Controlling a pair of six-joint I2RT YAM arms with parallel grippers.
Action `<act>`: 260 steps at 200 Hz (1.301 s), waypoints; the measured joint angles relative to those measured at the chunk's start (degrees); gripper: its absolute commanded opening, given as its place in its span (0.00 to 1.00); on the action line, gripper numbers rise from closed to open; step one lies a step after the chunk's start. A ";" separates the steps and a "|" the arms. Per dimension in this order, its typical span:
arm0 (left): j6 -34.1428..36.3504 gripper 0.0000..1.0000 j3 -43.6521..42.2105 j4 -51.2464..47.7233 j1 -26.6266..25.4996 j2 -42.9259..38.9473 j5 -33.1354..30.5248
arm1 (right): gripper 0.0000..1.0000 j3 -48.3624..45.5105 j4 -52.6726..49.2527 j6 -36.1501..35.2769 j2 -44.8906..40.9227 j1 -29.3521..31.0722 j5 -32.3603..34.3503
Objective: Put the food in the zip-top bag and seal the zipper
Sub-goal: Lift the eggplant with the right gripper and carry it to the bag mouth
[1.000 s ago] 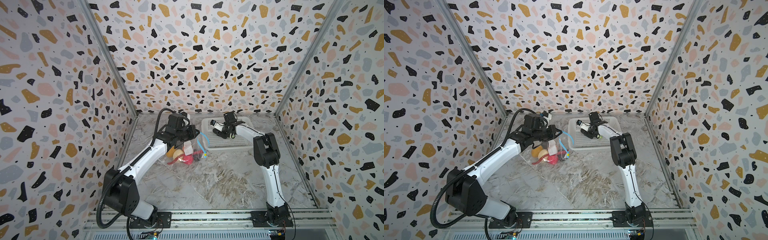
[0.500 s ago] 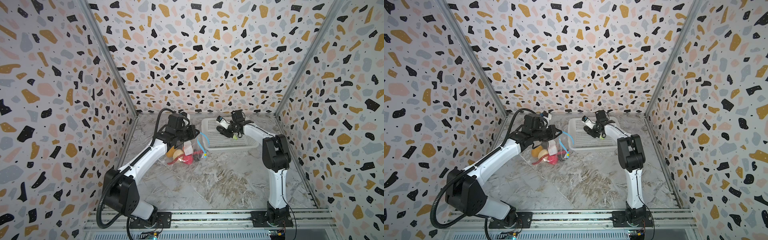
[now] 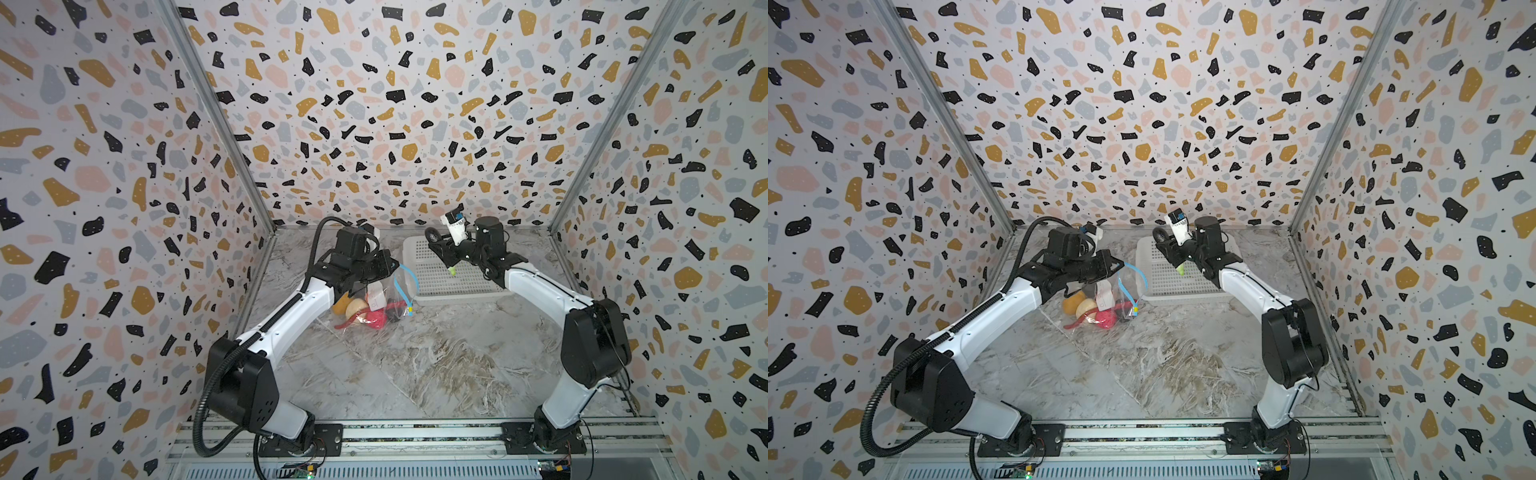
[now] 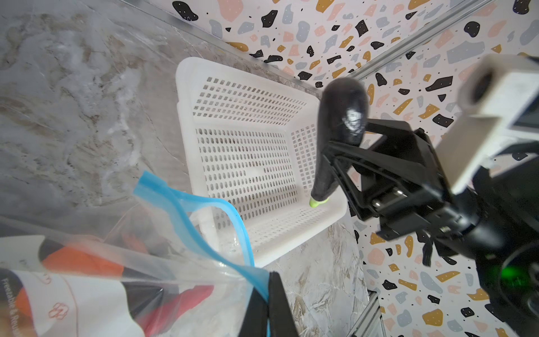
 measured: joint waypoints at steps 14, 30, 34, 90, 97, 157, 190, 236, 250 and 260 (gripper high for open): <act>-0.02 0.00 0.00 0.02 0.00 0.00 0.00 | 0.45 -4.50 8.70 8.90 -2.10 2.19 2.01; -0.02 0.00 0.00 0.04 0.00 0.00 -0.02 | 0.42 -8.11 16.94 17.62 -2.69 4.28 4.55; -0.04 0.00 0.00 0.04 0.00 0.00 -0.02 | 0.41 -8.98 18.86 19.41 -2.69 4.74 5.25; -0.07 0.00 0.00 0.04 0.00 0.00 -0.02 | 0.40 -14.99 33.14 34.47 -0.68 9.81 12.37; -0.07 0.00 0.00 0.04 0.00 0.00 -0.02 | 0.40 -15.28 34.05 35.04 -0.50 10.43 12.90; -0.09 0.00 0.00 0.07 0.00 0.00 -0.02 | 0.45 -17.81 42.29 35.91 3.04 15.21 15.52; -0.15 0.00 0.00 -0.24 0.26 -0.07 -0.28 | 0.46 -17.97 44.44 35.71 5.44 15.45 14.29; -0.15 0.00 0.00 -0.17 0.26 -0.15 -0.26 | 0.48 -18.82 43.89 33.88 6.16 16.06 12.39; -0.15 0.00 0.00 -0.17 0.26 -0.17 -0.28 | 0.48 -18.91 43.80 33.48 6.32 16.06 11.74; -0.15 0.00 0.00 -0.20 0.26 -0.17 -0.28 | 0.49 -18.91 43.63 33.16 6.64 16.06 10.99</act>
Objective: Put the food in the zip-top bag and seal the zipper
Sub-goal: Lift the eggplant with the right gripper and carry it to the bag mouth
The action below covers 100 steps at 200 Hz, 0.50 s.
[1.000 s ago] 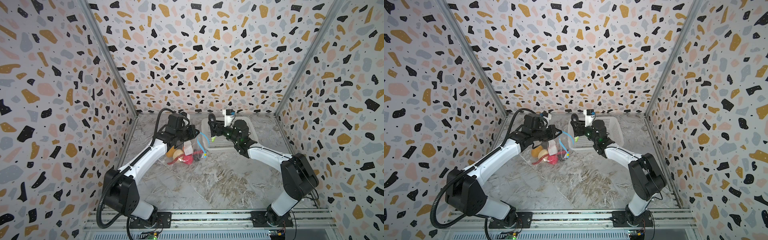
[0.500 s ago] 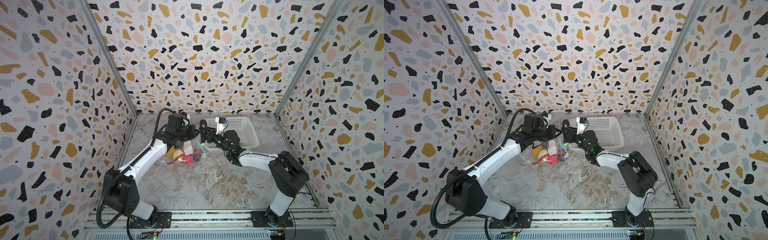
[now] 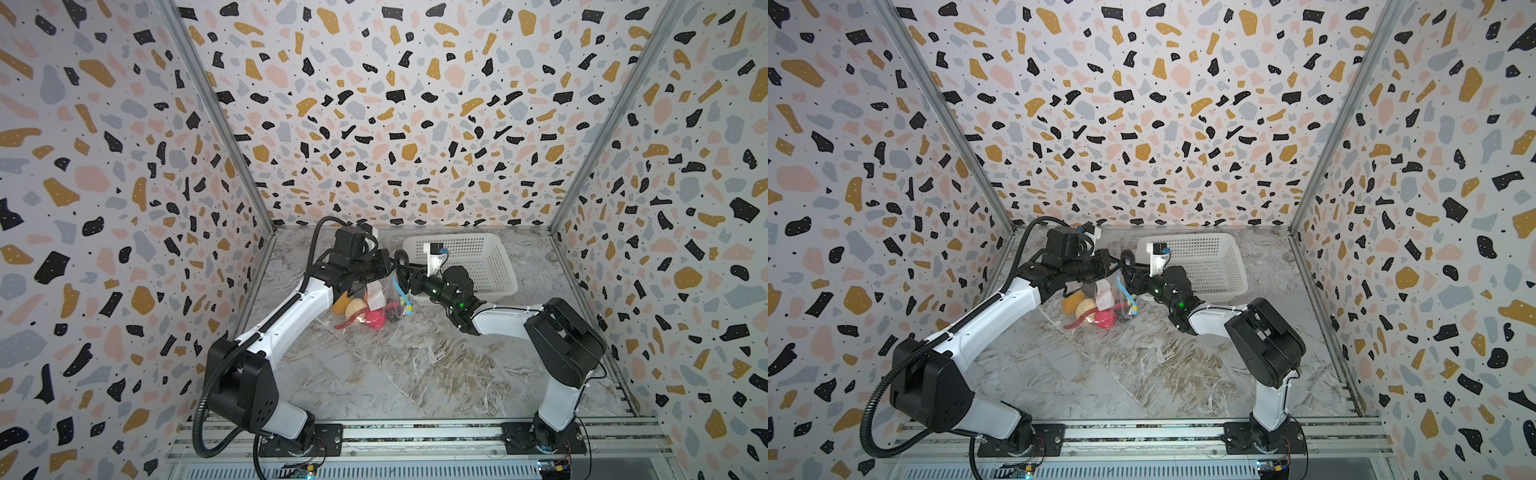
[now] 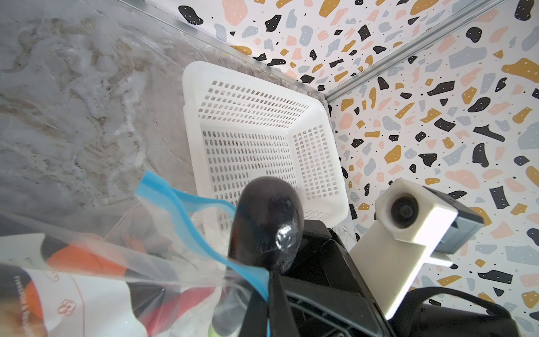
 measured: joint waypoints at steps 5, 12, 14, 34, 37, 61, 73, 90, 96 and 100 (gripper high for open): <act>0.00 0.00 0.00 0.04 0.00 0.00 -0.02 | 0.49 0.00 -0.07 -0.13 0.20 0.00 -0.42; 0.00 0.00 0.00 0.02 0.00 0.00 -0.04 | 0.50 0.02 -0.22 -0.26 0.52 0.02 -1.11; 0.00 0.00 0.00 0.02 0.00 0.00 -0.04 | 0.50 0.02 -0.31 -0.31 0.61 0.02 -1.33; -0.02 0.00 0.00 -0.04 0.00 -0.15 -0.28 | 0.52 0.57 -1.81 -0.59 2.16 0.13 -2.91; -0.02 0.00 0.02 -0.07 0.00 -0.22 -0.35 | 0.52 0.70 -2.01 -0.66 2.43 0.15 -3.13; -0.07 0.00 0.02 -0.24 -0.02 -0.74 -0.72 | 0.53 3.43 -4.92 -0.90 5.05 0.13 -5.66; -0.07 0.00 0.02 -0.24 -0.02 -1.03 -0.83 | 0.54 5.57 -6.40 -1.20 6.34 0.13 -7.19; -0.07 0.00 0.02 -0.26 0.00 -1.27 -0.92 | 0.54 8.09 -7.89 -1.70 7.58 0.13 -9.16; -0.09 0.00 0.02 -0.26 0.00 -1.29 -0.94 | 0.54 8.68 -8.31 -1.84 7.76 0.11 -9.84; -0.09 0.00 0.02 -0.24 0.04 -1.29 -0.96 | 0.54 9.05 -8.66 -1.95 7.89 0.11 -10.34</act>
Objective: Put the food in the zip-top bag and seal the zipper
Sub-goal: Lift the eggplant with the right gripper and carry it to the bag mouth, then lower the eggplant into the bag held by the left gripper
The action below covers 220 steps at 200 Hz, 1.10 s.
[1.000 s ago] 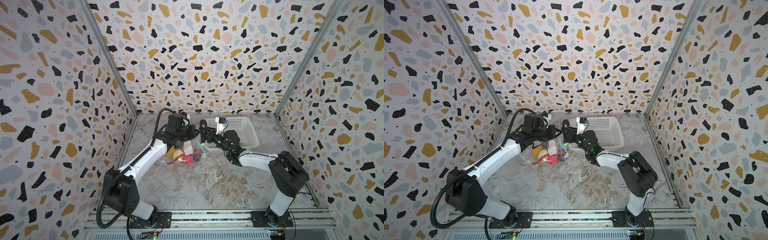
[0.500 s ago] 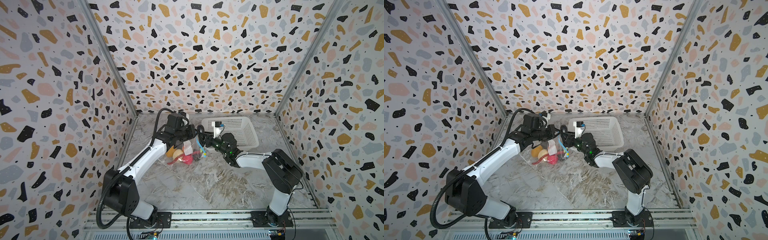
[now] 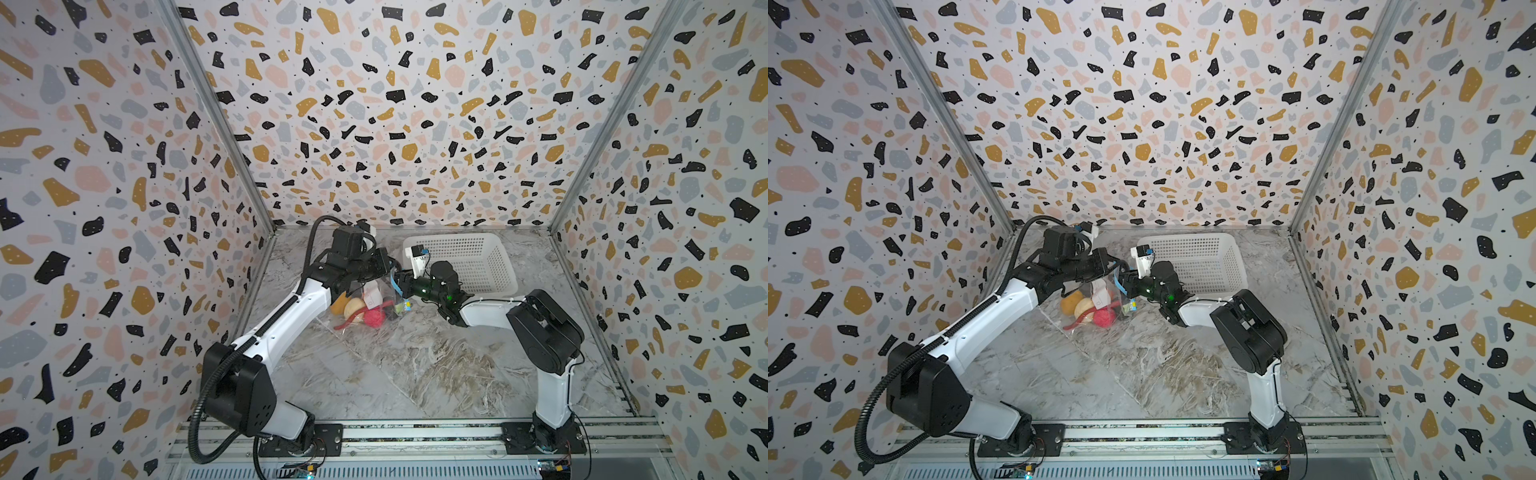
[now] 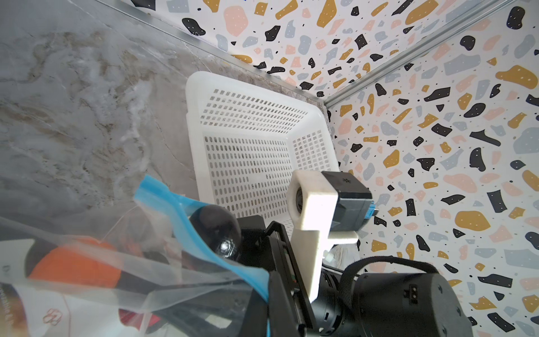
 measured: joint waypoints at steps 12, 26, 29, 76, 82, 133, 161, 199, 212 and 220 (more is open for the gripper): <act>0.00 0.00 0.00 -0.02 0.04 0.00 -0.09 | 0.51 0.87 -0.72 -0.37 0.13 0.00 -1.40; -0.02 0.00 0.02 -0.02 0.04 0.00 -0.09 | 0.50 1.51 -1.40 -1.01 0.13 0.00 -3.37; -0.02 0.00 0.04 -0.04 0.04 0.00 -0.09 | 0.50 1.57 -1.49 -1.03 0.13 0.00 -3.67; -0.02 0.00 0.87 -0.83 0.04 0.00 0.04 | 0.64 1.68 -3.63 -4.04 0.13 0.07 -10.43; -0.02 0.00 1.07 -1.03 0.04 0.00 0.07 | 0.66 1.70 -4.24 -4.37 0.13 0.07 -10.95; -0.02 0.00 1.64 -1.42 0.02 0.00 0.11 | 0.76 2.12 -11.17 -7.02 -1.11 -0.39 -13.20; -0.04 0.00 1.64 -1.03 0.02 -0.07 0.20 | 0.79 2.86 -16.11 -9.05 -4.15 -0.87 -12.94; -0.20 0.00 1.64 -0.50 0.04 -0.98 0.59 | 0.81 3.58 -19.78 -10.49 -7.23 -0.92 -12.24; -0.20 0.00 1.64 -0.37 0.04 -1.22 0.63 | 0.80 3.61 -20.65 -10.88 -7.78 -0.94 -12.02; -0.20 0.00 1.64 -0.35 0.04 -1.29 0.68 | 0.80 3.61 -21.33 -11.10 -8.09 -0.96 -11.91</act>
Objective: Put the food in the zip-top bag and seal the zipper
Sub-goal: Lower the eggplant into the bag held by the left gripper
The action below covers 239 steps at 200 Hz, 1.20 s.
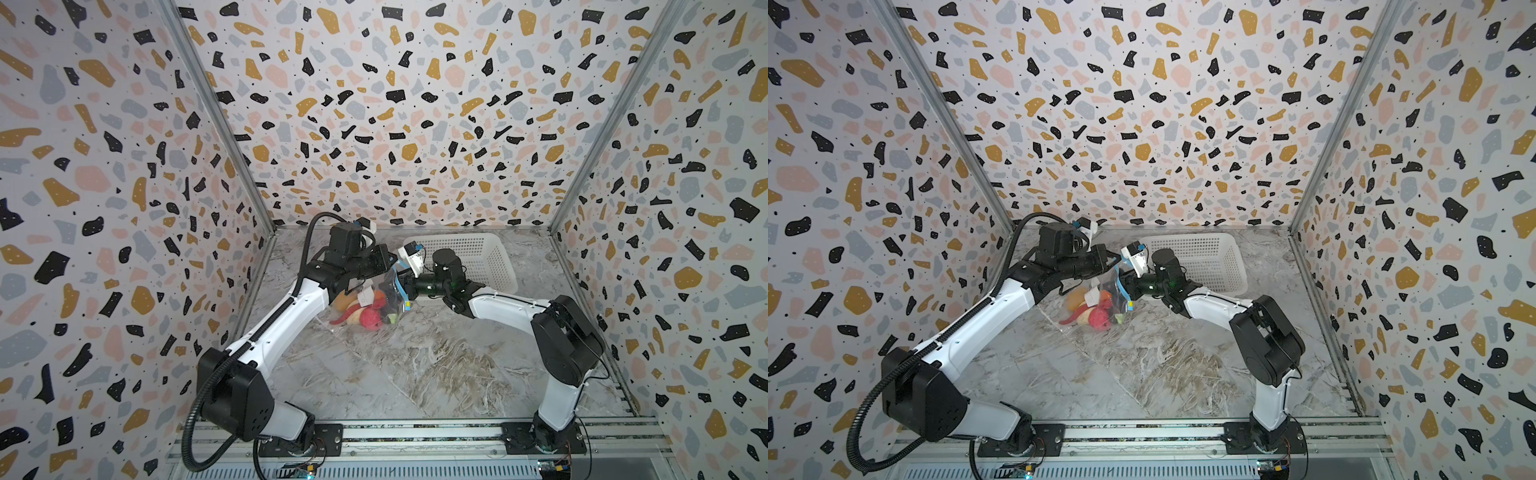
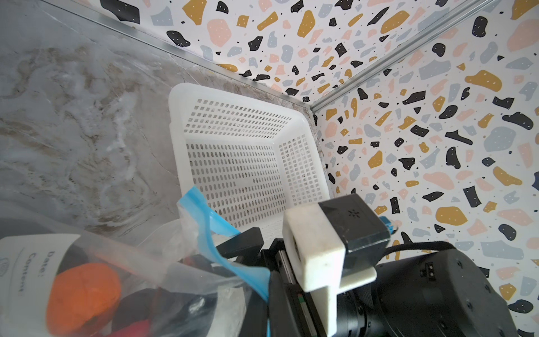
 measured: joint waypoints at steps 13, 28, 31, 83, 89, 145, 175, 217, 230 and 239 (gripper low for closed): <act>0.00 0.00 0.00 0.15 0.00 0.00 0.11 | 0.80 0.00 -1.22 -0.17 -0.50 -0.02 0.39; 0.00 0.00 0.00 0.37 0.00 0.00 0.11 | 0.80 0.24 -3.72 -0.26 -1.18 -0.09 1.16; 0.00 0.00 0.00 0.42 0.00 0.00 0.11 | 0.80 0.31 -4.15 -0.22 -1.29 -0.11 1.20; -0.22 0.00 -0.70 2.14 0.26 -0.04 0.20 | 0.79 0.79 -6.19 8.46 -2.23 -3.02 -1.31; -0.24 0.00 -0.94 2.23 0.28 -0.09 0.31 | 0.79 0.81 -6.19 9.42 -2.43 -3.28 -1.55; -0.72 0.00 -2.54 3.91 0.33 -1.14 1.33 | 0.77 -1.64 -3.06 19.63 -6.97 -5.35 -3.63; -1.09 0.00 -3.21 4.81 0.07 -1.49 2.84 | 0.80 -6.64 1.86 26.08 -10.69 -6.97 -4.46; -1.53 0.00 -4.31 5.64 -0.11 -1.49 3.93 | 0.79 -9.55 14.49 39.58 -8.66 -7.76 -8.26; -1.55 0.00 -4.35 5.66 -0.04 -1.49 3.85 | 0.79 -9.33 13.60 40.28 -8.52 -7.63 -8.31; -1.53 0.00 -4.35 5.66 0.02 -1.49 3.61 | 0.79 -8.57 11.47 39.41 -8.52 -7.43 -8.02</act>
